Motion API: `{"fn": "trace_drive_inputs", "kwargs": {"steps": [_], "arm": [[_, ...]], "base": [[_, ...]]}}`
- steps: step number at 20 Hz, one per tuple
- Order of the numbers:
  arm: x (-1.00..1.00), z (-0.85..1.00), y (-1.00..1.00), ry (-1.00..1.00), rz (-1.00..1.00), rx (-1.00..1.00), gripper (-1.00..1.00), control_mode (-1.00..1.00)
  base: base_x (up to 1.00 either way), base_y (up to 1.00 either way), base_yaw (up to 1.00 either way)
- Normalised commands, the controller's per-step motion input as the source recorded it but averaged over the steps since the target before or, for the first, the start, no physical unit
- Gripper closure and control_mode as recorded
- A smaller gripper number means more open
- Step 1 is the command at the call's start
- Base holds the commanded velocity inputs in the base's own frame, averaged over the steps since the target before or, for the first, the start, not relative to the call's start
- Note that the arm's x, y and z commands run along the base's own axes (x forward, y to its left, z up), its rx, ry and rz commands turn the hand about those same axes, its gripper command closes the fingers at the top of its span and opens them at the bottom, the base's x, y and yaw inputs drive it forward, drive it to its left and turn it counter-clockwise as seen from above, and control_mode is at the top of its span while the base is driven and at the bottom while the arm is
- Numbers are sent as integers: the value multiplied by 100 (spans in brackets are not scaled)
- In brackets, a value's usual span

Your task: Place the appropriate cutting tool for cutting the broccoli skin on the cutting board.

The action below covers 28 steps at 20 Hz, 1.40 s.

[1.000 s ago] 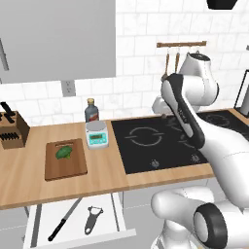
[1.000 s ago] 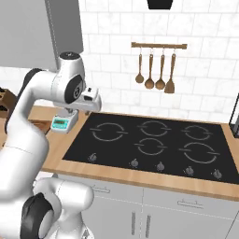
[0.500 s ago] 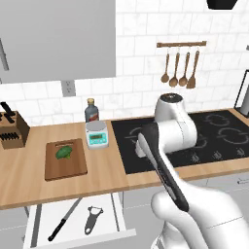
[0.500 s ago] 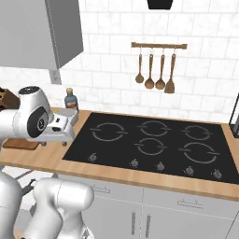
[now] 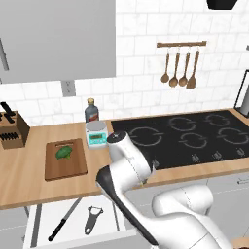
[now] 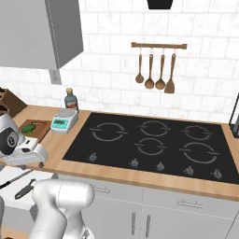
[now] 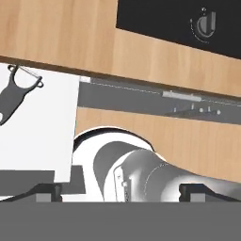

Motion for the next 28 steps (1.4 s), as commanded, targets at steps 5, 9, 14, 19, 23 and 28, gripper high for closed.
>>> {"fn": "trace_drive_inputs", "kwargs": {"steps": [5, 9, 14, 19, 23, 28], "arm": [[-25, -68, 37, 17, 3, -7, -100, -100], [-14, -80, 100, 19, -13, -7, -100, -100], [-4, -60, 83, 15, -9, -1, -100, -100], [0, -36, 56, 3, 0, 9, -100, -100], [0, -29, 46, 6, 0, 4, -100, -100], [-6, -22, 15, 8, 0, 0, -100, -100]], "base": [[0, 0, 0], [0, 0, 0], [0, 0, 0], [0, 0, 0], [0, 0, 0], [0, 0, 0]]}}
